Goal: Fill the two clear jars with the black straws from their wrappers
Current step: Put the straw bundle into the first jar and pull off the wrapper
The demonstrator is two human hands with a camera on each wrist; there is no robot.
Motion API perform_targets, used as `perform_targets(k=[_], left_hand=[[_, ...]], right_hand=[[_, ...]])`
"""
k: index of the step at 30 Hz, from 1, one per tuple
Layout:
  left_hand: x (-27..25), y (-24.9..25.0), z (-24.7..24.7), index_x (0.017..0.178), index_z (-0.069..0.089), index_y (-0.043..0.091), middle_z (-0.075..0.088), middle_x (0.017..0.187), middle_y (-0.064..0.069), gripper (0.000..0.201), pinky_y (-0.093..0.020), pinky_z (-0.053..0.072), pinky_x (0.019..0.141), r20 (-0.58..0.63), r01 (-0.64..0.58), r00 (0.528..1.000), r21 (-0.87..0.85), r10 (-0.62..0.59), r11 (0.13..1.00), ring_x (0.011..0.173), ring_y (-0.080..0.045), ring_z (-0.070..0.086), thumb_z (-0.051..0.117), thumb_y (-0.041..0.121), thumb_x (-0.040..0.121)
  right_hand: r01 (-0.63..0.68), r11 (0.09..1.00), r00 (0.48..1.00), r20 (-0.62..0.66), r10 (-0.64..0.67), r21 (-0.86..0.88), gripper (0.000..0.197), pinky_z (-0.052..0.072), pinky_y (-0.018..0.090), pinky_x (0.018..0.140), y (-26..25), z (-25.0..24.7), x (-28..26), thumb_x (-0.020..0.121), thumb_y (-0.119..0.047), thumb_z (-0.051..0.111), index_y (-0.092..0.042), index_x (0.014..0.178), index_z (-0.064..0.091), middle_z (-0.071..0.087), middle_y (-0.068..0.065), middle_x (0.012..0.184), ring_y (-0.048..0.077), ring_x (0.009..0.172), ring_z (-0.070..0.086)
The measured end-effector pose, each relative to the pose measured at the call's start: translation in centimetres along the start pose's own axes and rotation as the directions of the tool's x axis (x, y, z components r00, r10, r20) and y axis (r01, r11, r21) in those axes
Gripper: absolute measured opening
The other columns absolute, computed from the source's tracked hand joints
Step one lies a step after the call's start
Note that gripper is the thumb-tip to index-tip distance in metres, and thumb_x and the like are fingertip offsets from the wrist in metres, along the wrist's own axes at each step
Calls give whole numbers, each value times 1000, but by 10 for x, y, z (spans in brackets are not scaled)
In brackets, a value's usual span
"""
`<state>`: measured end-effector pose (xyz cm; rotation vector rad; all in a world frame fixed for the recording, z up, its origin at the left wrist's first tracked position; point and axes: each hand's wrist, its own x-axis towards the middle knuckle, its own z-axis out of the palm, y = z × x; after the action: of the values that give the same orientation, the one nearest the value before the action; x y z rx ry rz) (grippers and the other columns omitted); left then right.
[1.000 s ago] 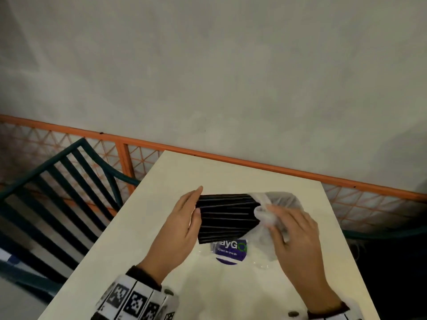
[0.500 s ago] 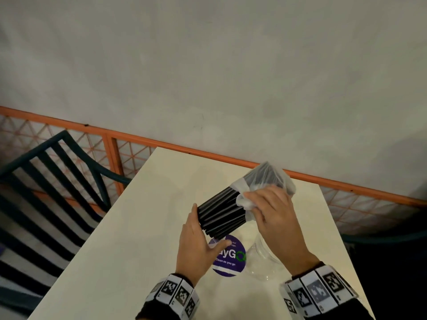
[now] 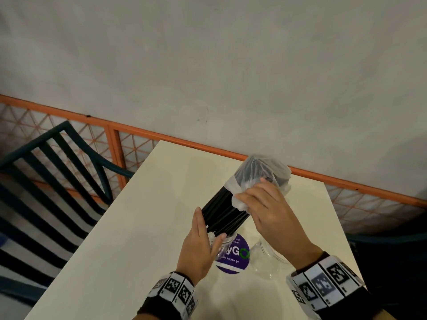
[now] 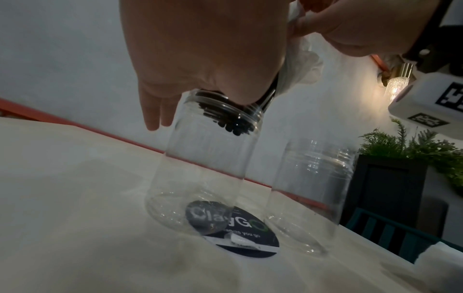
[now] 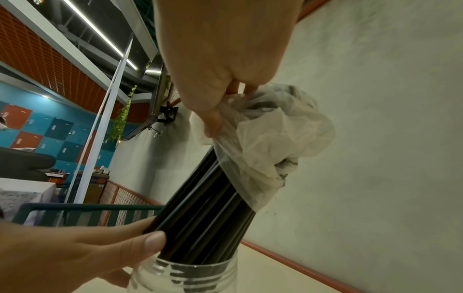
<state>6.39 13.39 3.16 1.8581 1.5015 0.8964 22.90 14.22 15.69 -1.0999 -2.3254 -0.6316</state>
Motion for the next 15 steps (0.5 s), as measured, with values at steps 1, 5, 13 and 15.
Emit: perform_targets(k=[1, 5, 13, 15], left_hand=[[1, 2, -1, 144, -7, 9, 10, 155, -10, 92, -29, 40, 100, 18, -1, 1000, -23, 1, 1000, 131, -24, 40, 22, 68, 79], [2, 6, -2, 144, -1, 13, 29, 149, -5, 75, -17, 37, 94, 75, 11, 997, -144, 0, 989, 124, -19, 48, 43, 41, 90], [3, 15, 6, 122, 19, 38, 57, 112, 10, 98, -31, 52, 86, 60, 186, 982, -386, -177, 904, 103, -12, 59, 76, 63, 46], [4, 14, 11, 119, 21, 40, 56, 116, 6, 100, -37, 53, 89, 44, 204, 978, -373, -202, 905, 106, -15, 57, 82, 56, 41]], right_hand=[[5, 1000, 1000, -7, -5, -2, 26, 34, 40, 104, 0, -1, 0, 86, -9, 47, -6, 101, 68, 69, 7, 92, 18, 99, 48], [-11, 999, 1000, -16, 11, 39, 47, 35, 40, 104, 2, -7, 0, 101, -18, 22, -5, 100, 68, 68, 8, 92, 19, 98, 48], [-4, 1000, 1000, -7, 4, 12, 23, 30, 36, 111, 5, -5, -6, 87, -8, 50, -6, 103, 66, 67, 8, 93, 19, 99, 50], [3, 1000, 1000, 11, -3, 4, 23, 31, 39, 109, 6, -8, -6, 87, -9, 49, -7, 103, 65, 66, 7, 94, 19, 99, 49]])
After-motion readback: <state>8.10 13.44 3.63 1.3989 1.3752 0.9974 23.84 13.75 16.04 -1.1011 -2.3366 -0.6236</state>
